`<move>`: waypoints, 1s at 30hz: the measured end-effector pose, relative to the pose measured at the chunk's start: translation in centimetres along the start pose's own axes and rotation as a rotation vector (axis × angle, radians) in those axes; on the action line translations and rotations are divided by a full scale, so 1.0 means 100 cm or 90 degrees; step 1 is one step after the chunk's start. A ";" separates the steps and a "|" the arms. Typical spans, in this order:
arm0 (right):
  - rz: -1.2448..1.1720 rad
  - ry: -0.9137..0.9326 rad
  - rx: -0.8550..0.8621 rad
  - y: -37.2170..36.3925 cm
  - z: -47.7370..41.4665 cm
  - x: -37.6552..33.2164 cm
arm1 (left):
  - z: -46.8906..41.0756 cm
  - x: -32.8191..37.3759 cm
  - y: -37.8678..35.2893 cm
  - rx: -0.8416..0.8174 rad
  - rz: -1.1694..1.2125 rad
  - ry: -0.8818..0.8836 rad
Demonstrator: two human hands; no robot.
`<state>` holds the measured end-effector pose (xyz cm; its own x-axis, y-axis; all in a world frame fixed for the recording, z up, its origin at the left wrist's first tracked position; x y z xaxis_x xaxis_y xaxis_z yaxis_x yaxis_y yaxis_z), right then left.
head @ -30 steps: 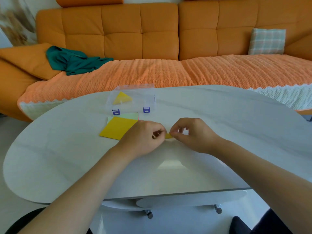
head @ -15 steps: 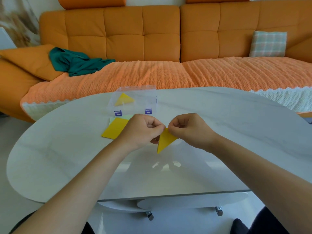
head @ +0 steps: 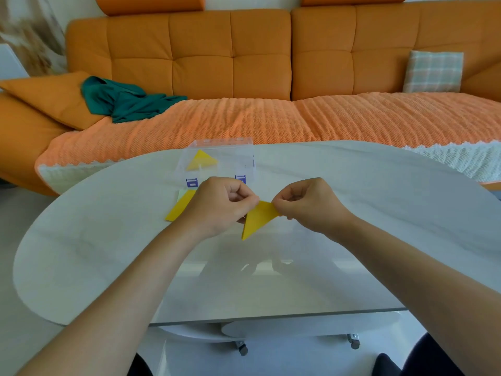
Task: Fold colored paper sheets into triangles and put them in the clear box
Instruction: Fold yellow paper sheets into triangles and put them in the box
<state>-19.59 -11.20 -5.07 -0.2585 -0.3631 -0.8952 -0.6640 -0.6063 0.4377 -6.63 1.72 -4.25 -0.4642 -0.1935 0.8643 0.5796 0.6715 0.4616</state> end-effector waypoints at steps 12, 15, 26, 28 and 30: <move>-0.024 0.040 0.047 0.008 -0.008 0.007 | -0.003 -0.016 0.006 0.023 0.041 0.009; 0.038 0.074 0.012 -0.002 -0.006 0.003 | -0.001 -0.015 -0.001 0.013 0.052 0.007; 0.119 0.127 -0.024 -0.013 0.000 -0.003 | 0.004 -0.006 -0.008 0.013 -0.047 -0.031; 0.117 0.123 -0.028 -0.014 0.000 -0.003 | 0.004 -0.006 -0.008 0.014 -0.059 -0.032; 0.124 0.111 -0.031 -0.013 -0.001 -0.002 | 0.002 -0.006 -0.007 0.001 -0.059 -0.022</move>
<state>-18.61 -10.42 -5.42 -0.2508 -0.5901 -0.7674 -0.5780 -0.5446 0.6077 -6.87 1.58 -5.15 -0.5385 -0.2302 0.8106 0.5323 0.6528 0.5390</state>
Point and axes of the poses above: each hand's wrist, its own z-axis away from the middle knuckle, its own y-axis out of the back of the hand, x = y × z, the point moved 5 cm from there along -z, towards the middle knuckle, and after that the axes turned 8 degrees about x, right-handed, at the moved point
